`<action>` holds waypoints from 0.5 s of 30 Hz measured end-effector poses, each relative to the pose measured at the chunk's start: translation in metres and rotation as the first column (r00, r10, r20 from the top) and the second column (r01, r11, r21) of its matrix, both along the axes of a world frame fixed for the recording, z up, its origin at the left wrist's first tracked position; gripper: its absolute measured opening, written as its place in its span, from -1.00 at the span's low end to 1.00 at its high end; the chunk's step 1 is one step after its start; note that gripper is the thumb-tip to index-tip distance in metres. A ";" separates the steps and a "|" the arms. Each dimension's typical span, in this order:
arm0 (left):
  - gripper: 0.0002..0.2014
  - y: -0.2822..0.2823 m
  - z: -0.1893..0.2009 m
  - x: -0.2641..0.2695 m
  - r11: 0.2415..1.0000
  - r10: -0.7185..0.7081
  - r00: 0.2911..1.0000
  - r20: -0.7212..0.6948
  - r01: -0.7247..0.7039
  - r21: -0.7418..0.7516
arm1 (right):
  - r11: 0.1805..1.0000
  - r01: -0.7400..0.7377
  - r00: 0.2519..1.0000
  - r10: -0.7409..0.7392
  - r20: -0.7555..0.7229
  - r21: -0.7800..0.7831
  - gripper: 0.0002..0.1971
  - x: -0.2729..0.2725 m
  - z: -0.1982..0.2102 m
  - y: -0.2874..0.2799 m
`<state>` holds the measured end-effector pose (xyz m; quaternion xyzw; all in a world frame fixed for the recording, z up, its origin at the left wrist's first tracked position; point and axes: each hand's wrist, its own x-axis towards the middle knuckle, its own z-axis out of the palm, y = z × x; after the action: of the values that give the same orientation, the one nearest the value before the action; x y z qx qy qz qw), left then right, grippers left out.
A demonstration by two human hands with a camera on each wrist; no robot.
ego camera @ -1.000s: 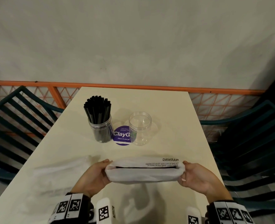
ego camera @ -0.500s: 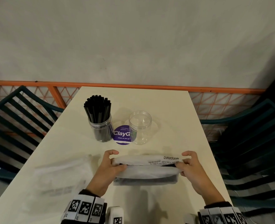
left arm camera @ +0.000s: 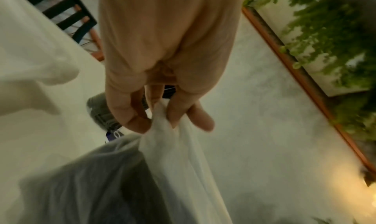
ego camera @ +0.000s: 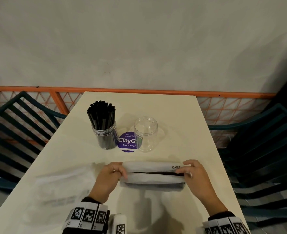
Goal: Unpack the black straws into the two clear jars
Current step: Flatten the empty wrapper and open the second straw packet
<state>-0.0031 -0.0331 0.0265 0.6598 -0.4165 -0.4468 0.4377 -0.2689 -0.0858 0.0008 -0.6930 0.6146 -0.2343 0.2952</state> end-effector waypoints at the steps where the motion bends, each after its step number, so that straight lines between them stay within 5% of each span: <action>1: -0.43 0.000 0.000 -0.001 1.000 -0.012 0.999 0.048 0.013 -0.006 | 0.999 -0.026 0.999 0.027 -0.018 0.030 -0.65 0.004 0.001 0.000; 4: -0.57 -0.001 -0.007 -0.006 0.999 -0.028 0.899 0.438 0.035 -0.008 | 0.987 -0.136 0.983 0.145 -0.112 0.087 -0.55 0.015 0.005 0.002; 6: -0.67 0.000 -0.014 -0.006 1.000 -0.004 0.819 0.573 0.017 -0.018 | 0.978 -0.175 0.973 0.189 -0.131 0.111 -0.51 0.020 0.010 0.004; 12: -0.52 0.003 -0.005 -0.005 0.986 -0.163 0.844 0.511 0.160 0.051 | 0.968 -0.229 0.920 0.250 -0.300 0.104 -0.53 0.021 0.026 0.005; 15: -0.49 0.003 0.003 -0.005 0.978 -0.180 0.855 0.486 0.208 -0.003 | 0.958 -0.279 0.951 0.265 -0.159 -0.069 -0.66 0.043 0.041 0.005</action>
<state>-0.0084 -0.0298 0.0290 0.6924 -0.5894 -0.2978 0.2906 -0.2260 -0.0812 0.0416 -0.7992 0.5221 -0.1668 0.2466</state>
